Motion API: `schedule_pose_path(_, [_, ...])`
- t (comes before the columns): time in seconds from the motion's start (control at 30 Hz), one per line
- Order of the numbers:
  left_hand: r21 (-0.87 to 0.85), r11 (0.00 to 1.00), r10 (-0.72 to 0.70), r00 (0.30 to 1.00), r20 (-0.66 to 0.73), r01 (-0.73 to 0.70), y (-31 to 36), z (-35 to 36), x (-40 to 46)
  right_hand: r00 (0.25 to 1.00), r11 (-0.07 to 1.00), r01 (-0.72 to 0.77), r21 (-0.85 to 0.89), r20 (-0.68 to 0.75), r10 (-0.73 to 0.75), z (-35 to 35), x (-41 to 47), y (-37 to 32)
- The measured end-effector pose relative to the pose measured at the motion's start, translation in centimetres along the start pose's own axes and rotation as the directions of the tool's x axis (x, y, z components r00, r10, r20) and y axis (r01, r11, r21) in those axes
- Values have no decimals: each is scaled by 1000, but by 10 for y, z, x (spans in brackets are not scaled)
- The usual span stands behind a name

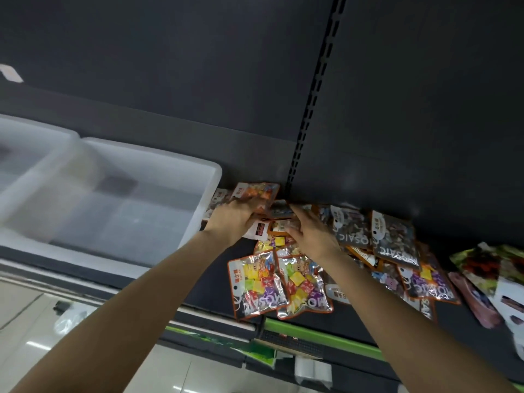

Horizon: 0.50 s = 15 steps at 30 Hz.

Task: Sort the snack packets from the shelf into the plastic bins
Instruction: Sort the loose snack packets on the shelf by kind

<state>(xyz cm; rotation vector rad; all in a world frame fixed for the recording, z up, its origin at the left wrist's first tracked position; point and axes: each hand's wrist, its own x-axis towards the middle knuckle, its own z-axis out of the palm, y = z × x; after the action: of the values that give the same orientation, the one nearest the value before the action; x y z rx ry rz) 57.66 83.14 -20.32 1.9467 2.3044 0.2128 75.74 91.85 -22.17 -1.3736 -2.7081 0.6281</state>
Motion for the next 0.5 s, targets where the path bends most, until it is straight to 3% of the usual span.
schedule_pose_path(0.23, [-87, 996, 6, 1000, 14, -5, 12, -25, 17, 974, 966, -21, 257, -212, 77, -29, -3, 7])
schedule_pose_path(0.33, [-131, 991, 1, 1000, -3, -1, 29, -37, 28, 949, 964, -60, 259, -286, 136, -43, -9, 15])
schedule_pose_path(0.5, [-231, 960, 136, 985, -102, -157, 69, -47, 51, 849, 929, -146, 339, -439, 293, -60, -22, 45])
